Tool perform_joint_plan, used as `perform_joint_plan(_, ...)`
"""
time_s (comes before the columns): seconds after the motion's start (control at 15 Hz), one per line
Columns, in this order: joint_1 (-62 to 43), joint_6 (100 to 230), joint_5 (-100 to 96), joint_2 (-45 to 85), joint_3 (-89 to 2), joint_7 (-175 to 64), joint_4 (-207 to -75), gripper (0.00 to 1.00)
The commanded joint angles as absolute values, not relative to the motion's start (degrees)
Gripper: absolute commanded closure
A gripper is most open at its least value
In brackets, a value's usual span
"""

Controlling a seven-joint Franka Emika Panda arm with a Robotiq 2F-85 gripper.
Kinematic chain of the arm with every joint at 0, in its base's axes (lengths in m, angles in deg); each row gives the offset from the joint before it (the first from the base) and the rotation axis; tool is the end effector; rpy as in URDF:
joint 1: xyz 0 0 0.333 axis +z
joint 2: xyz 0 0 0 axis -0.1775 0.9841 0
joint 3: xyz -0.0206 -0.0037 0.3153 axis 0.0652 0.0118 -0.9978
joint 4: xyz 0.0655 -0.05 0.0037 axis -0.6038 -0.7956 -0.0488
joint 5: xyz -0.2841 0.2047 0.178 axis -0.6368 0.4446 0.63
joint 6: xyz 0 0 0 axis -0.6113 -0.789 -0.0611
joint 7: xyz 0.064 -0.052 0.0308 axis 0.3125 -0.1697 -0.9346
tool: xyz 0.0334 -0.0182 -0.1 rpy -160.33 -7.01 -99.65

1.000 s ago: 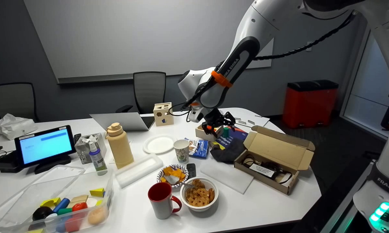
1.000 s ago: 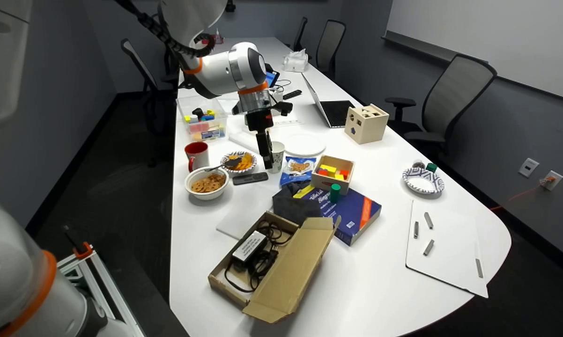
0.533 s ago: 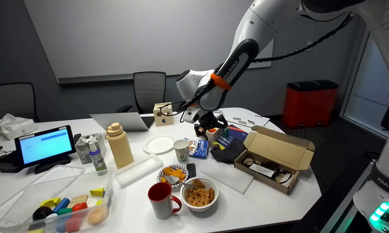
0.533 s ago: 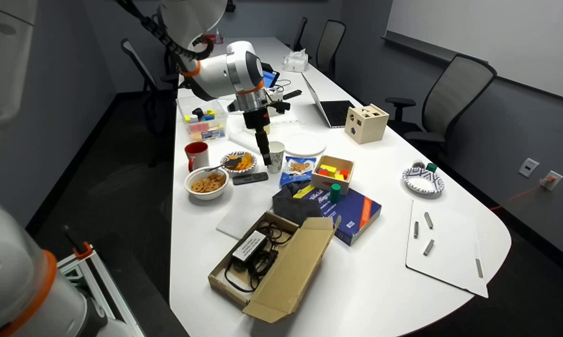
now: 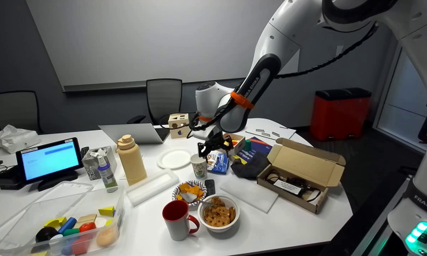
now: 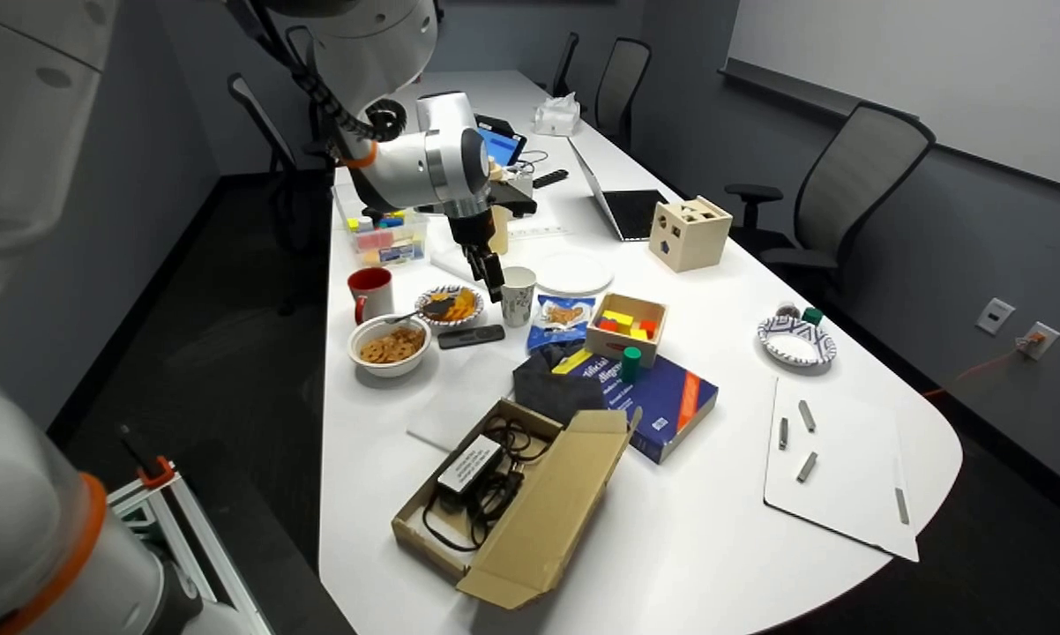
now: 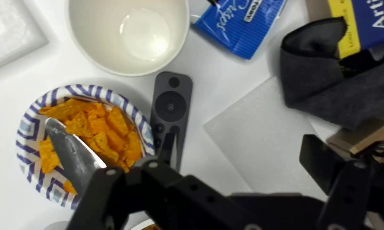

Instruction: Press the remote control

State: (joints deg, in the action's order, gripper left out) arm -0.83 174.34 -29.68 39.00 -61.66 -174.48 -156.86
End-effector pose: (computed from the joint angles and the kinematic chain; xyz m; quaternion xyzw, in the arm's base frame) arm 0.5818 0.2509 0.1868 0.1734 0.9806 -0.0476 0.0784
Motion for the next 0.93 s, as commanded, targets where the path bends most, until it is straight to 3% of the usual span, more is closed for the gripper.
perform_joint_plan(0.0, -4.53, 182.81, -24.65, 40.47, -65.19, -185.01, -158.61, 0.0)
perform_joint_plan(0.4, -10.35, 185.37, -13.8, 43.19, -73.11, -199.72, -160.26, 0.0)
perform_joint_plan(0.6, -6.88, 183.23, -13.38, 42.17, -68.95, -196.67, -160.38, 0.0)
perform_joint_plan(0.67, -6.03, 182.5, -13.75, 41.94, -67.8, -195.64, -160.27, 0.25)
perform_joint_plan(0.73, -4.94, 181.85, -14.3, 41.76, -66.37, -194.36, -160.16, 0.26)
perform_joint_plan(0.87, -3.02, 181.01, -15.3, 42.06, -63.75, -192.34, -159.69, 0.43)
